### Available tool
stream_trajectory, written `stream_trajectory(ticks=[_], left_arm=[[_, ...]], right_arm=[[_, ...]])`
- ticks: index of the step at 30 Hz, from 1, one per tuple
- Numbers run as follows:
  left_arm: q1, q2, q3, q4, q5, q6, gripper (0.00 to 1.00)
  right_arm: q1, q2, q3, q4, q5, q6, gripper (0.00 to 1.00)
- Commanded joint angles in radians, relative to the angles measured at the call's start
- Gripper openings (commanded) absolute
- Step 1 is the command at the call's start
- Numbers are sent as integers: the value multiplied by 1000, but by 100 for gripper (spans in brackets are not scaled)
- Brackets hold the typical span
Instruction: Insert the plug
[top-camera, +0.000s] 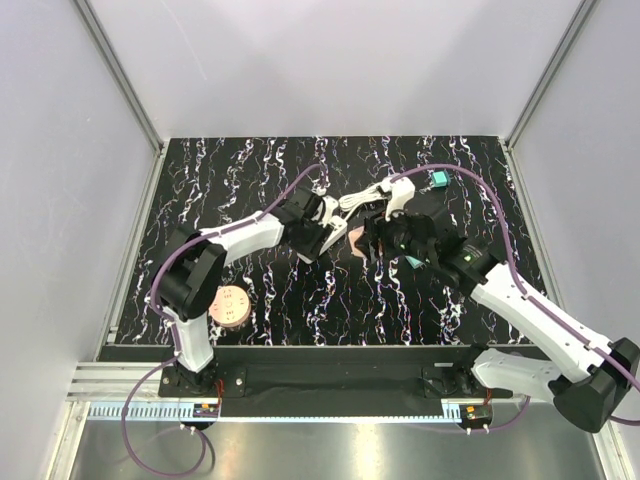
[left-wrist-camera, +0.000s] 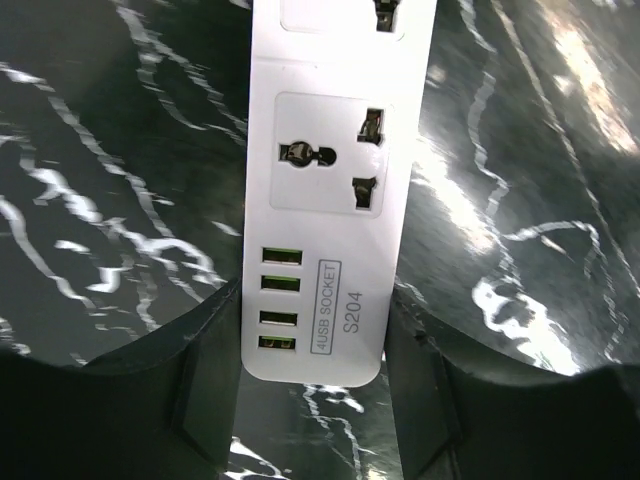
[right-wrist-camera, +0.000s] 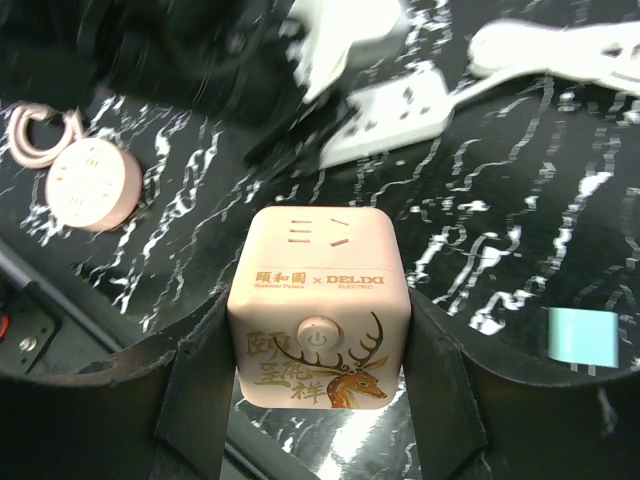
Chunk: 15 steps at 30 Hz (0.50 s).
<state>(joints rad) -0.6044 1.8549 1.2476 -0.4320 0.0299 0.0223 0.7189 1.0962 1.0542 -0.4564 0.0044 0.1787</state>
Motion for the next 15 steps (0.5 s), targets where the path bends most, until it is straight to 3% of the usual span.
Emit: stream_trajectory(ticks=[1,4,5,7,9,14,15], left_arm=[[5,-59,-10,75,-25,5,45],[6,-78,-4,72,-25,-11,61],[6,-91,10,58,-50,-15,73],[8,-102,29,38,-71,-19,80],[12,-118,61,3,-123,-65,96],[58,-178,131,-75,-133,-142,99],[84,-180,154,-103,-70,-168,99]], right_arm=[[-28,-33,9,16,68,-24,0],[-45,-3,39,-16,51,-22,0],[-56,16,56,-27,34,-21,0],[-64,36,79,-36,13,-25,0],[-73,82,127,-56,-1,-36,0],[-76,250,292,-154,-81,-97,0],[-75,281,323,-175,-87,-110,0]])
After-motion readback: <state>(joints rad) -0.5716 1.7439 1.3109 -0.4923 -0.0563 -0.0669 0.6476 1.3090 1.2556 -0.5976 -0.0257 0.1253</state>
